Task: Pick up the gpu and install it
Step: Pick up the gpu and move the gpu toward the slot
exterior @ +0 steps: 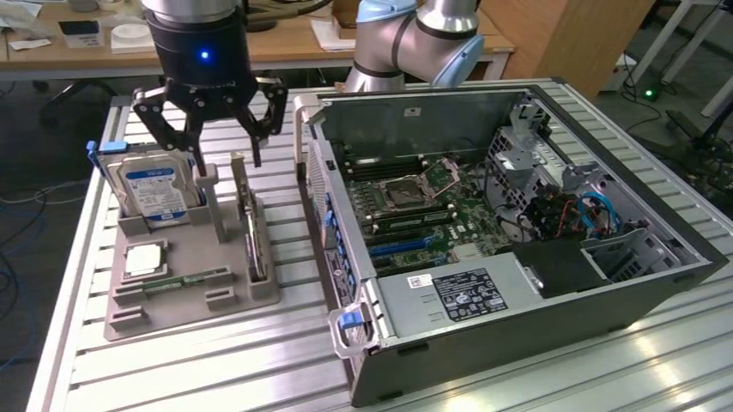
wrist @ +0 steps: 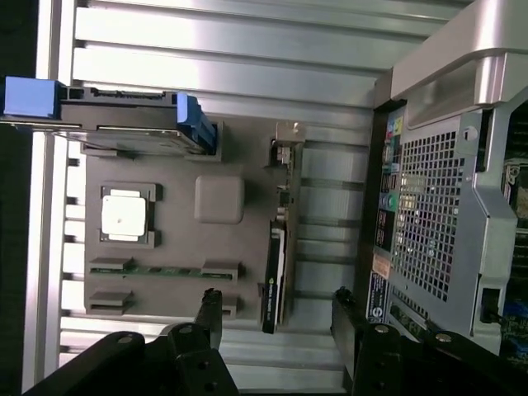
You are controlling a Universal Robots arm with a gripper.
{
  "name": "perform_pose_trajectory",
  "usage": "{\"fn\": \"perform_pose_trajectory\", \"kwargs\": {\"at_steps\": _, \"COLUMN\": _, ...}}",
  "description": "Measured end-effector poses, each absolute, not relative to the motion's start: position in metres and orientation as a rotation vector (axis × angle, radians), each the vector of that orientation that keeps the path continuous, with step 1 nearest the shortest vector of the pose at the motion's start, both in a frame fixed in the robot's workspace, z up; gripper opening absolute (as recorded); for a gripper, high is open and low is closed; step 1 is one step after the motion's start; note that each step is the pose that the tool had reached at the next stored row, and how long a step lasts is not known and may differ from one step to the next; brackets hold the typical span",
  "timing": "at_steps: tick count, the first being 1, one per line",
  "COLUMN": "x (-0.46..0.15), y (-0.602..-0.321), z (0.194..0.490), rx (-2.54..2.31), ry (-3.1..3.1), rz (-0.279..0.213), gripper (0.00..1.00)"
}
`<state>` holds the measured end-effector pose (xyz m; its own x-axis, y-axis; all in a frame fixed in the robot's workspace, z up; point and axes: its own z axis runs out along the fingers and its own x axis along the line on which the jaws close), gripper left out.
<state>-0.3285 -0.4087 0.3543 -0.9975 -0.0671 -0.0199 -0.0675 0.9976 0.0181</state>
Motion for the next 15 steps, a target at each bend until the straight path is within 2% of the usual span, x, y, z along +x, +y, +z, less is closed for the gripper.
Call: {"fn": "perform_pose_trajectory", "kwargs": {"at_steps": 15, "x": -0.329, "y": -0.409, "z": 0.332, "rx": -0.109, "ry": 3.120, "rz": 0.029, "gripper": 0.65}}
